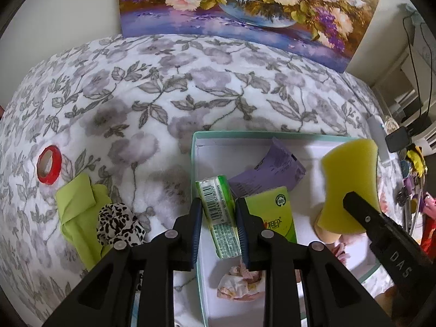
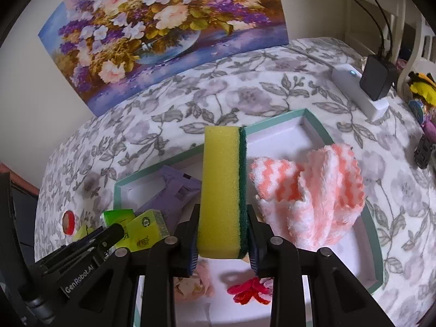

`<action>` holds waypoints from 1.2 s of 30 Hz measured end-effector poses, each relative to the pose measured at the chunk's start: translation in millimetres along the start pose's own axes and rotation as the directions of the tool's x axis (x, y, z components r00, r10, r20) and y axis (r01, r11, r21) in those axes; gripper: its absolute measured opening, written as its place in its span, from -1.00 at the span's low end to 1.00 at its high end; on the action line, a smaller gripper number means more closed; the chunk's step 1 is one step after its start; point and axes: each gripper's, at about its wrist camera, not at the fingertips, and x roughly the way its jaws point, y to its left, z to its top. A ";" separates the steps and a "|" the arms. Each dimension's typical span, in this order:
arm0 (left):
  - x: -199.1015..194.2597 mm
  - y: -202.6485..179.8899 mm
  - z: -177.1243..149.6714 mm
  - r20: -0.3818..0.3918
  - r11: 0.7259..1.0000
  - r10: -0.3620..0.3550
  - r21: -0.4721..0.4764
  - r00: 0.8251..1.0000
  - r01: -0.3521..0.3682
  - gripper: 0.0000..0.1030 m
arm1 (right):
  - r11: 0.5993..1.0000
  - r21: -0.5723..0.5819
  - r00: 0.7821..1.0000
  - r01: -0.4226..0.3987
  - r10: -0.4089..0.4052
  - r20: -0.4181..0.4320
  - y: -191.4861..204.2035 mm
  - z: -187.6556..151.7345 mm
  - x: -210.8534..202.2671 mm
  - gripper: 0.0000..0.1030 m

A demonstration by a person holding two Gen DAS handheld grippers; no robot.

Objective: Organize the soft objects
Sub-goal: 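Open both grippers to release the sponge and green box in the tray, then move both grippers back to the pile toward the lime cloth and leopard scrunchie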

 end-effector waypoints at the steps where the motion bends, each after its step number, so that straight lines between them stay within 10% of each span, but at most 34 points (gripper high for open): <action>1: -2.2 0.3 0.5 0.002 1.000 -0.001 -0.003 1.000 0.001 -0.49 | 1.000 -0.011 1.000 0.002 -0.002 0.002 1.9 0.2 -1.4 -0.39; 14: -22.2 19.4 5.7 0.018 0.997 0.051 -0.055 0.999 -0.050 0.00 | 0.997 -0.076 1.000 0.027 -0.026 0.003 19.0 2.0 -16.2 0.10; 18: -17.1 33.4 3.8 -0.008 0.991 0.094 -0.097 0.996 -0.094 0.52 | 0.995 -0.099 0.999 0.032 -0.033 -0.011 23.8 1.0 -19.3 0.33; 25: -12.8 50.7 2.2 -0.028 0.979 0.153 -0.134 0.988 -0.155 0.56 | 0.987 -0.154 0.999 0.048 -0.050 -0.015 36.2 -3.4 -21.0 0.72; 28: -9.4 56.0 1.7 -0.037 0.975 0.165 -0.145 0.986 -0.168 0.90 | 0.982 -0.176 0.997 0.065 -0.069 -0.018 40.3 -5.3 -18.6 0.96; 36: -7.1 60.9 1.4 -0.048 0.967 0.204 -0.146 0.978 -0.209 0.93 | 0.981 -0.186 0.997 0.064 -0.070 -0.030 43.2 -7.9 -12.7 1.00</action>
